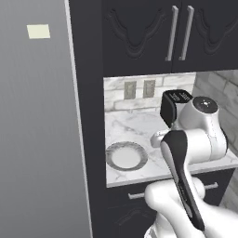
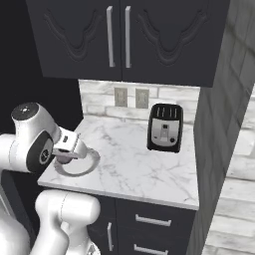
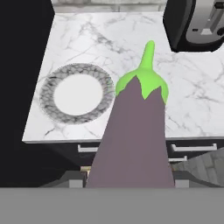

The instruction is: Place the eggplant on the bottom rack of the oven.

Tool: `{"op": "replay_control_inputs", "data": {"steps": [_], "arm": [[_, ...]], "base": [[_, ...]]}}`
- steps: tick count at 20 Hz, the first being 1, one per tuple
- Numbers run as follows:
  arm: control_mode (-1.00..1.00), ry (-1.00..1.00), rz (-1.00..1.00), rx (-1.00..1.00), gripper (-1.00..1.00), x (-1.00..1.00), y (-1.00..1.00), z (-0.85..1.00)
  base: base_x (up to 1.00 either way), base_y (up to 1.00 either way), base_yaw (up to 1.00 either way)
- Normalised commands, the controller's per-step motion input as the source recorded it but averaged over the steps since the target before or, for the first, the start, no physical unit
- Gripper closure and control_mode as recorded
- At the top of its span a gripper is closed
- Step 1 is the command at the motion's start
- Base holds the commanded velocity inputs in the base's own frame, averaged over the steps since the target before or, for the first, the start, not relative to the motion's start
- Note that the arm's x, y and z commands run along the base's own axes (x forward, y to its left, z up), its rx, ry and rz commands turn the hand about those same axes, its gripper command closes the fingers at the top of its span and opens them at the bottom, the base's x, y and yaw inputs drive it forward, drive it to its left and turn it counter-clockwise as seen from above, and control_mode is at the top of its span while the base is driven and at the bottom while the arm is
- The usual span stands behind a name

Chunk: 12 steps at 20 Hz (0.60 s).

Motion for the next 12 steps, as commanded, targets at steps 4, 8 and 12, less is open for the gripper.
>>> {"op": "replay_control_inputs", "data": {"steps": [4, 8, 12], "arm": [[-1.00, -0.12, 0.00, -0.11, 1.00, -0.70, -0.09, 0.07], [-1.00, -0.14, 0.00, 0.01, 1.00, -0.30, -0.18, -0.71], [-1.00, -0.03, 0.00, 0.02, 1.00, -0.05, -0.09, -0.54]], "base": [[0.00, 0.00, 0.00], [0.00, 0.00, 0.00], [0.00, 0.00, 0.00]]}}
